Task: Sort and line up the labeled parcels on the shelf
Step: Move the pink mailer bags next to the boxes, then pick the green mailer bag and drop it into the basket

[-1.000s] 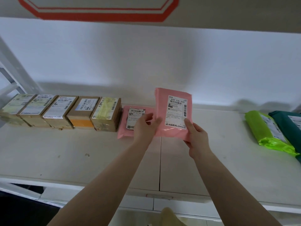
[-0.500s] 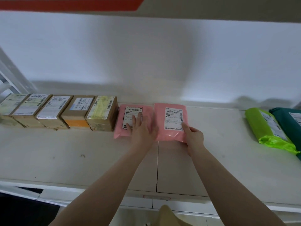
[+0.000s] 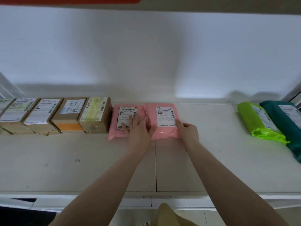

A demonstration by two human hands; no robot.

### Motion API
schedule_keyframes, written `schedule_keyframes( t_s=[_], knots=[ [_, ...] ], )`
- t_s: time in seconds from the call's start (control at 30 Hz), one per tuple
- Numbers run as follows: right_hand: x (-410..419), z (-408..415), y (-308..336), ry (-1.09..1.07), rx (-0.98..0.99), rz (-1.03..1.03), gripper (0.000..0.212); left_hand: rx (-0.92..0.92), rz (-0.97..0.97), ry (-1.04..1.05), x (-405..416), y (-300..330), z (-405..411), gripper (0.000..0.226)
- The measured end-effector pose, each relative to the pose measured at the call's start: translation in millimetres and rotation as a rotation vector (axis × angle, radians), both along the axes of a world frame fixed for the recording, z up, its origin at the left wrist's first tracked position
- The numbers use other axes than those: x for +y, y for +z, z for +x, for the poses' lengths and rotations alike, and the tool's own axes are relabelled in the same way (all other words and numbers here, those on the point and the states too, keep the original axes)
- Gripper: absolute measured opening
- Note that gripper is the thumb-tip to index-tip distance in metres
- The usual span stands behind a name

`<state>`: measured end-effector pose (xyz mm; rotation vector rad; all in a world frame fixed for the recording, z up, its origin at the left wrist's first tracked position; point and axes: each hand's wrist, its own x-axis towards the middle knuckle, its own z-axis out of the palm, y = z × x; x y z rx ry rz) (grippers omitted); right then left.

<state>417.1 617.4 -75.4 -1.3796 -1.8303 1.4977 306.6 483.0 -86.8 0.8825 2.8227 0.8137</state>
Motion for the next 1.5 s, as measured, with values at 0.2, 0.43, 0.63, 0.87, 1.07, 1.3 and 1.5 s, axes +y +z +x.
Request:
schedule_keyframes(
  t_s=[0.2, 0.43, 0.63, 0.87, 1.07, 1.3, 1.5],
  knots=[
    [-7.8, 6.1, 4.9, -0.028, 0.045, -0.005, 0.036, -0.010, 0.043, -0.009, 2.9, 4.1, 3.6, 0.056],
    [-13.5, 12.8, 10.7, -0.120, 0.109, -0.012, 0.026, -0.013, 0.103, -0.027, 4.1, 12.8, 7.5, 0.056],
    [-18.5, 17.1, 12.6, -0.129, 0.140, -0.006, 0.024, -0.038, 0.178, -0.052, 8.3, 19.4, 10.1, 0.050],
    [-24.0, 22.8, 17.1, -0.213, 0.145, -0.011, 0.039, -0.028, 0.389, -0.132, 6.7, 33.6, 22.1, 0.045],
    [-12.0, 50.7, 9.9, -0.316, 0.213, -0.109, 0.050, -0.157, 0.532, -0.239, 31.2, 45.7, 52.7, 0.043],
    [60.9, 128.8, 7.2, -0.464, 0.315, -0.248, 0.042, -0.320, 0.560, -0.271, 112.0, 39.9, 126.9, 0.045],
    [135.8, 203.5, 10.9, -0.519, 0.352, -0.486, 0.038, -0.624, 0.541, -0.158, 204.4, 20.8, 210.0, 0.052]
  ],
)
